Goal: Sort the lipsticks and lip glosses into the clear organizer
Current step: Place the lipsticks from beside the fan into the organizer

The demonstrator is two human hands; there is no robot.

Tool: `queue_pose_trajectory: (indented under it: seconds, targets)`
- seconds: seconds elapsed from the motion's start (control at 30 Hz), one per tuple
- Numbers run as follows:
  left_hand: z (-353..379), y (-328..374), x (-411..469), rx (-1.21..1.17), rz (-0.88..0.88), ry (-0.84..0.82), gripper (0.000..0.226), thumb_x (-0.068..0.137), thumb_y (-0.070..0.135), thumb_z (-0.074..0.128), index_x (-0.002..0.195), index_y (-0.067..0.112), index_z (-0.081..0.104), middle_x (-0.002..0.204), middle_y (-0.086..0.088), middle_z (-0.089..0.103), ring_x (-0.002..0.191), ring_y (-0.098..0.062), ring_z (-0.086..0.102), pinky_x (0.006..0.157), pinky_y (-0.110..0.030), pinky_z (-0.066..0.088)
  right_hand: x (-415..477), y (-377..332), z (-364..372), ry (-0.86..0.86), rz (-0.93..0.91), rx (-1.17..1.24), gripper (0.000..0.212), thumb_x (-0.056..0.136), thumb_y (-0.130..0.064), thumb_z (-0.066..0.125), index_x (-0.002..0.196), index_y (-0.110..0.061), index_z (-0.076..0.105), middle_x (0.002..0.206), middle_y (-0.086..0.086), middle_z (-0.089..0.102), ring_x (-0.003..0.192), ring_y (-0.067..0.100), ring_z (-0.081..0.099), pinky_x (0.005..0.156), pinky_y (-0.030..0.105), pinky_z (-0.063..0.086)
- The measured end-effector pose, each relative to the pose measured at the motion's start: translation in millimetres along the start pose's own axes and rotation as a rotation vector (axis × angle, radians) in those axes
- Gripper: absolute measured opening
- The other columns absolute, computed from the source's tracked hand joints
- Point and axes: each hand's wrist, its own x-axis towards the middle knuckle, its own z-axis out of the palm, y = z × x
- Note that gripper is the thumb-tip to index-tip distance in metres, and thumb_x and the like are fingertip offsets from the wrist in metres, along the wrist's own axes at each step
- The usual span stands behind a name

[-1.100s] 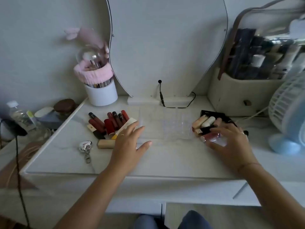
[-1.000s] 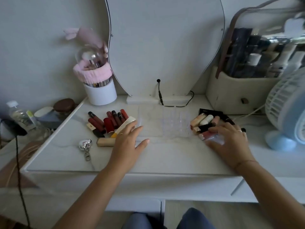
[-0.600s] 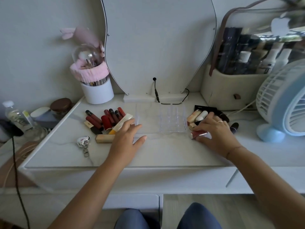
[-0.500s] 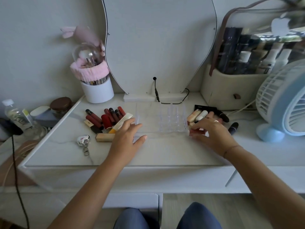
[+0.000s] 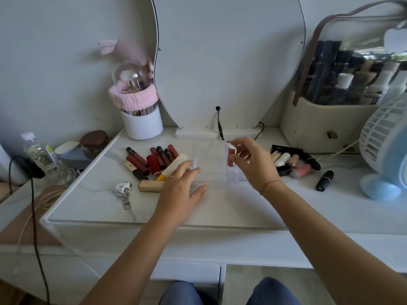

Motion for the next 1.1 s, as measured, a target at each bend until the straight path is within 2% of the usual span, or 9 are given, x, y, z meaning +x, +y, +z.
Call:
queue_pose_trajectory:
  seconds: [0.07, 0.17, 0.4, 0.53, 0.63, 0.77, 0.9, 1.0, 1.1]
  targets:
    - [0, 0, 0, 0.010, 0.003, -0.004, 0.049, 0.085, 0.039, 0.062, 0.128, 0.016, 0.053, 0.143, 0.000, 0.040, 0.112, -0.023, 0.053, 0.095, -0.041, 0.045, -1, 4, 4, 0.008, -0.013, -0.059, 0.018, 0.085, -0.023, 0.059, 0.103, -0.025, 0.058, 0.074, -0.021, 0.057, 0.077, -0.003, 0.055, 0.075, 0.022, 0.044]
    - [0, 0, 0, 0.011, 0.000, -0.010, 0.049, 0.085, 0.041, 0.060, 0.128, 0.018, 0.053, 0.144, 0.001, 0.039, 0.108, -0.023, 0.054, 0.094, -0.042, 0.045, -3, 10, 7, 0.021, -0.039, -0.161, 0.014, 0.083, -0.027, 0.063, 0.096, -0.024, 0.063, 0.079, -0.023, 0.054, 0.084, 0.005, 0.051, 0.084, 0.030, 0.042]
    - [-1, 1, 0, 0.012, 0.015, -0.005, 0.046, 0.086, 0.038, 0.061, 0.125, 0.015, 0.055, 0.142, 0.000, 0.041, 0.104, -0.023, 0.055, 0.093, -0.039, 0.044, -5, 16, 9, 0.045, -0.025, -0.199, 0.021, 0.081, -0.028, 0.067, 0.099, -0.019, 0.067, 0.103, -0.005, 0.056, 0.098, 0.016, 0.050, 0.086, 0.026, 0.039]
    - [-1, 1, 0, 0.009, 0.016, -0.004, 0.046, 0.086, 0.038, 0.061, 0.126, 0.016, 0.054, 0.143, 0.001, 0.040, 0.110, -0.020, 0.052, 0.095, -0.041, 0.044, -10, 18, 1, 0.031, 0.012, -0.155, 0.033, 0.079, -0.027, 0.068, 0.110, -0.017, 0.065, 0.108, 0.000, 0.056, 0.099, 0.019, 0.052, 0.090, 0.033, 0.044]
    - [0, 0, 0, 0.005, 0.018, -0.001, 0.046, 0.086, 0.037, 0.062, 0.126, 0.016, 0.055, 0.143, 0.001, 0.040, 0.113, -0.020, 0.052, 0.096, -0.041, 0.043, -16, 28, -21, 0.111, 0.027, -0.212, 0.036, 0.078, -0.030, 0.069, 0.111, -0.017, 0.064, 0.108, 0.003, 0.059, 0.099, 0.021, 0.053, 0.093, 0.040, 0.042]
    - [1, -2, 0, 0.010, 0.006, 0.003, 0.045, 0.085, 0.036, 0.063, 0.126, 0.017, 0.055, 0.143, 0.001, 0.041, 0.113, -0.024, 0.052, 0.097, -0.039, 0.042, -29, 57, -63, 0.261, 0.239, -0.436, 0.037, 0.074, -0.036, 0.070, 0.107, -0.021, 0.065, 0.114, 0.006, 0.058, 0.112, 0.030, 0.044, 0.093, 0.043, 0.031]
    - [2, -4, 1, 0.022, 0.005, 0.003, 0.046, 0.085, 0.036, 0.062, 0.127, 0.017, 0.055, 0.143, 0.002, 0.040, 0.121, -0.023, 0.047, 0.099, -0.040, 0.042, -38, 78, -91, 0.177, 0.404, -0.531, 0.054, 0.072, -0.047, 0.068, 0.118, -0.021, 0.058, 0.126, 0.008, 0.053, 0.120, 0.033, 0.040, 0.101, 0.050, 0.031]
    - [3, -4, 2, 0.033, 0.004, 0.004, 0.047, 0.085, 0.036, 0.062, 0.127, 0.017, 0.055, 0.143, 0.001, 0.040, 0.127, -0.022, 0.042, 0.101, -0.038, 0.041, -38, 85, -97, 0.129, 0.383, -0.562, 0.053, 0.073, -0.048, 0.067, 0.119, -0.024, 0.058, 0.127, 0.005, 0.054, 0.118, 0.032, 0.043, 0.098, 0.043, 0.035]
    - [2, -4, 2, 0.037, 0.007, 0.005, 0.047, 0.085, 0.035, 0.063, 0.126, 0.016, 0.055, 0.143, 0.000, 0.041, 0.128, -0.022, 0.042, 0.101, -0.038, 0.040, -38, 87, -96, 0.136, 0.305, -0.561, 0.038, 0.075, -0.042, 0.069, 0.108, -0.024, 0.063, 0.120, 0.004, 0.060, 0.109, 0.029, 0.049, 0.085, 0.033, 0.033]
